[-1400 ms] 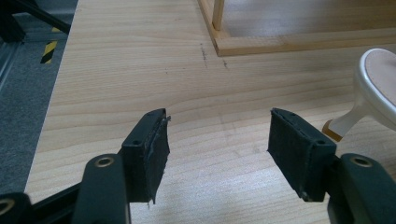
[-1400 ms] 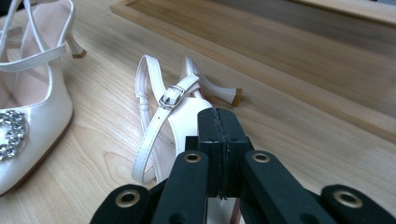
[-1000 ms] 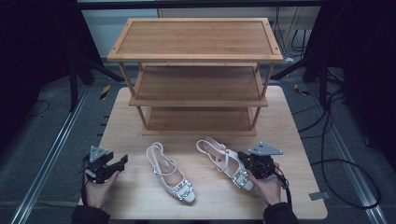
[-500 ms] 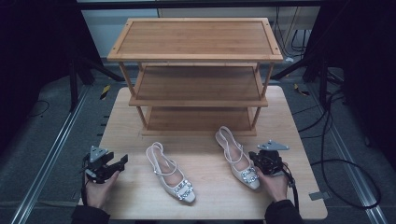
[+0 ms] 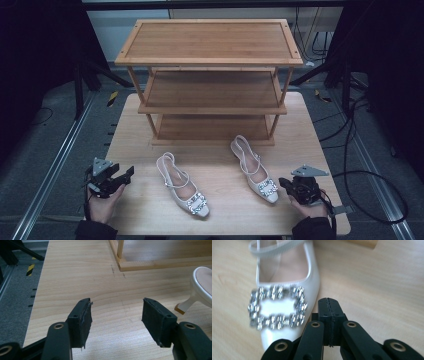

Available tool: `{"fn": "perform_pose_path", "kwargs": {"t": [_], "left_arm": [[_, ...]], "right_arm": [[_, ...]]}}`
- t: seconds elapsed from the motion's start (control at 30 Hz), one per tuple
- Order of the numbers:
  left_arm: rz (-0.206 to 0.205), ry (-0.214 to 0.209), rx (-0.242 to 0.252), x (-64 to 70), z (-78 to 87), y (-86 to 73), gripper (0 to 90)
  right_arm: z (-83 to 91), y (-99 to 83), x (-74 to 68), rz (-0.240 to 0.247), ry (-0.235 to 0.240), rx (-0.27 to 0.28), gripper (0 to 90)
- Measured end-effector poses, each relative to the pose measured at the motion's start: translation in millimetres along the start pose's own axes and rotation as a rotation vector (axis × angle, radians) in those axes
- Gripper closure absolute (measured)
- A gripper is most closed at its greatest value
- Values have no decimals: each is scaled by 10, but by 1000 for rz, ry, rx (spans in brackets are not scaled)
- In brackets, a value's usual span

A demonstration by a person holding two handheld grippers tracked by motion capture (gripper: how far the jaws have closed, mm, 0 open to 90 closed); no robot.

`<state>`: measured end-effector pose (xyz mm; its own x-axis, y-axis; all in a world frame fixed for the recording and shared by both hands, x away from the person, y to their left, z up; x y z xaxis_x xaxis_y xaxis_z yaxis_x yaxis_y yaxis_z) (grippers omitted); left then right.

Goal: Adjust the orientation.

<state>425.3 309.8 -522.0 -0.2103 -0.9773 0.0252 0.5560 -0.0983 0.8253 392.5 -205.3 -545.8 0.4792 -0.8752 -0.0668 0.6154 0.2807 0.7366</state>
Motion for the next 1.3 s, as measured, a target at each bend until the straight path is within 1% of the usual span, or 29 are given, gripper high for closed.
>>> {"fn": "perform_pose_path", "kwargs": {"t": [0.07, 0.13, 0.2, 0.23, 0.33, 0.4, 0.53, 0.57, 0.63, 0.73, 0.77, 0.8, 0.87, 0.97, 1.0, 1.03, 1.07, 1.1, 1.17, 1.2, 1.27, 1.3], "left_arm": [[-3, 0, -6, 1, -3, -7, 397], [-5, 0, -7, 0, 0, -11, 398], [-2, 0, -2, 0, 2, -6, 399], [-1, 1, -1, -4, 5, -5, 399], [-2, 0, -6, -8, -2, -13, 400], [-2, 2, -7, -8, 0, -13, 400], [1, 4, -1, -6, 8, -5, 400], [0, 4, -1, -6, 9, -5, 401], [-2, 4, -2, -5, 12, -6, 401], [-4, 3, -2, -7, 16, -5, 401], [-4, 4, -2, -9, 15, -6, 401], [-3, 4, -3, -12, 14, -7, 402], [-2, 6, -4, -17, 13, -10, 402], [-2, 7, -5, -22, 13, -10, 402], [-2, 7, -5, -24, 12, -11, 402], [-2, 7, -5, -24, 12, -11, 402], [-2, 8, -4, -26, 10, -12, 402], [-2, 8, -4, -28, 9, -12, 403], [-1, 11, -4, -36, 10, -12, 402], [-1, 12, -4, -41, 11, -12, 402], [0, 11, -4, -47, 11, -12, 403], [0, 12, -3, -53, 10, -12, 403]], "right_arm": [[-10, -60, -40, 13, 12, -26, 900], [-18, -82, -94, 25, 31, -36, 900], [-22, -81, -121, 30, 30, -35, 900], [-18, -80, -141, 54, 14, -43, 900], [-13, -86, -156, 48, 21, -38, 900], [-5, -85, -174, 53, 21, -34, 900], [23, -88, -273, 57, 51, -20, 900], [26, -96, -305, 60, 62, -21, 900], [11, -100, -398, 64, 102, -19, 900], [-50, -96, -590, 105, 152, -39, 900], [-63, -82, -657, 114, 168, -36, 900], [-75, -58, -718, 114, 181, -21, 900], [-123, -14, -823, 113, 193, -7, 900], [-214, 71, -967, 110, 197, 11, 900], [-238, 90, -1001, 111, 199, 13, 900], [-238, 90, -1001, 111, 199, 13, 900], [-326, 135, -1089, 125, 177, 12, 900], [-354, 158, -1112, 129, 166, 19, 900], [-415, 210, -1157, 113, 140, 16, 900], [-445, 233, -1178, 102, 130, 19, 900], [-511, 257, -1212, 98, 114, 13, 900], [-536, 268, -1225, 85, 108, 10, 900]]}}
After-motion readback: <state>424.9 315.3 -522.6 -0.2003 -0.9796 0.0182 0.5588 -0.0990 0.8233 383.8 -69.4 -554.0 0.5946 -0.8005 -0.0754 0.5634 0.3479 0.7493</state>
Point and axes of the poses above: each handheld gripper's, and its own axes: z roughly backward along the jaws, y roughly out of its top, x roughly to its right, the point moved 10 cm from there along -z, roughly forward along the jaws, and after that the axes turned 1 degree about y, right-handed, at the moved point
